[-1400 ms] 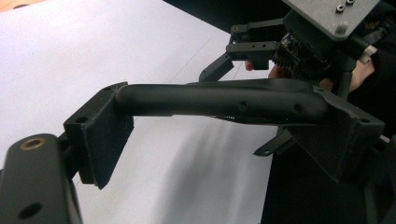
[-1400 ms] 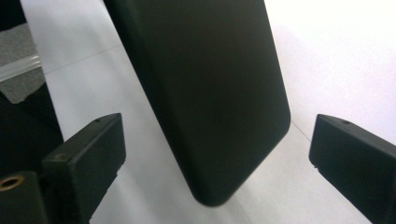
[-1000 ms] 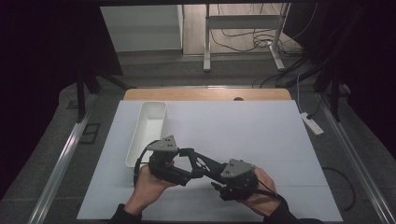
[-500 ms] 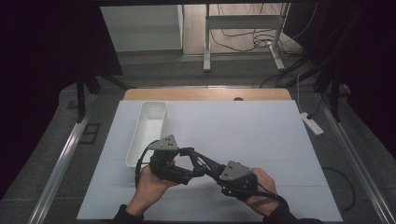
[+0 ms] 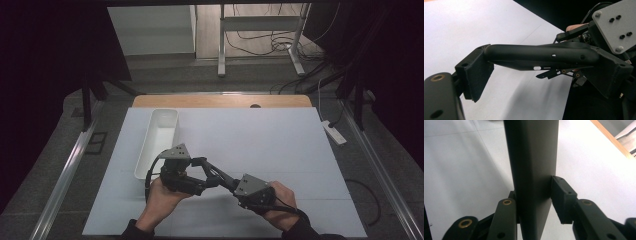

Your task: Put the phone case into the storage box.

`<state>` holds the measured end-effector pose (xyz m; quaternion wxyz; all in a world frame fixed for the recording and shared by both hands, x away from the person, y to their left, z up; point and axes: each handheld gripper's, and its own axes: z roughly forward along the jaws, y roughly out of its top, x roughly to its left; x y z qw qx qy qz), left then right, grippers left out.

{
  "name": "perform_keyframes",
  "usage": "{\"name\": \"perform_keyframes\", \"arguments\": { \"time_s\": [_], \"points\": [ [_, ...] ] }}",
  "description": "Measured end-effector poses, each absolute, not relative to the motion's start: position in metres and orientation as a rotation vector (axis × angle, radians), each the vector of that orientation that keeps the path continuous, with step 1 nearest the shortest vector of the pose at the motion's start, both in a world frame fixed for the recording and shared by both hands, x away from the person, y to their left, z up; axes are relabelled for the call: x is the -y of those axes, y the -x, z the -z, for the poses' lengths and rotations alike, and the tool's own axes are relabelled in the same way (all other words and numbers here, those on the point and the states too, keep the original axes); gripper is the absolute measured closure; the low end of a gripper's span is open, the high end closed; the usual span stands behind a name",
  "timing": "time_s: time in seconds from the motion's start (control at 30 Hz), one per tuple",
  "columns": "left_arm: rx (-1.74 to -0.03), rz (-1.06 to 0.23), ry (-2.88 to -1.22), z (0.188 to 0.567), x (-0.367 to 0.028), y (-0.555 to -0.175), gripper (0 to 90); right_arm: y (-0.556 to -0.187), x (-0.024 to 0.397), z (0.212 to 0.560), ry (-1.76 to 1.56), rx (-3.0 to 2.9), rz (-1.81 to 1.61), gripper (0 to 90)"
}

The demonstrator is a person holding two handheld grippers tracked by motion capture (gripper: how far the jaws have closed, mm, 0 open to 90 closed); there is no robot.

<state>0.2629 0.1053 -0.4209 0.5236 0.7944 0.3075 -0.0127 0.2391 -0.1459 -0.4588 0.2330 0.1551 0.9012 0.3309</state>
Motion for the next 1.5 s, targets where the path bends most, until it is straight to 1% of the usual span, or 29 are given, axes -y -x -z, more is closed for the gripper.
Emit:
{"name": "perform_keyframes", "arguments": {
  "time_s": [0.47,0.6,0.63,0.73,0.93,1.33,1.5],
  "points": [
    [-0.794,0.069,-1.858,0.424,-0.108,-0.266,11.8,-0.237,0.146,0.456,-0.38,-2.457,-0.893,84.2],
    [-0.789,0.1,-1.839,0.425,-0.11,-0.268,11.0,-0.234,0.145,0.453,-0.354,-2.438,-0.889,85.0],
    [-0.78,0.096,-1.841,0.425,-0.11,-0.268,12.4,-0.234,0.146,0.451,-0.367,-2.437,-0.901,85.3],
    [-0.778,0.064,-1.864,0.425,-0.109,-0.267,8.8,-0.235,0.147,0.451,-0.37,-2.461,-0.92,85.3],
    [-0.757,-0.016,-1.919,0.426,-0.11,-0.265,5.8,-0.24,0.151,0.452,-0.421,-2.528,-0.955,85.1],
    [-0.708,-0.093,-1.967,0.427,-0.117,-0.259,1.4,-0.246,0.158,0.451,-0.478,-2.652,-1.028,85.0],
    [-0.696,-0.086,-1.96,0.429,-0.117,-0.258,0.6,-0.249,0.162,0.45,-0.483,-2.683,-1.082,84.9]
  ]
}}
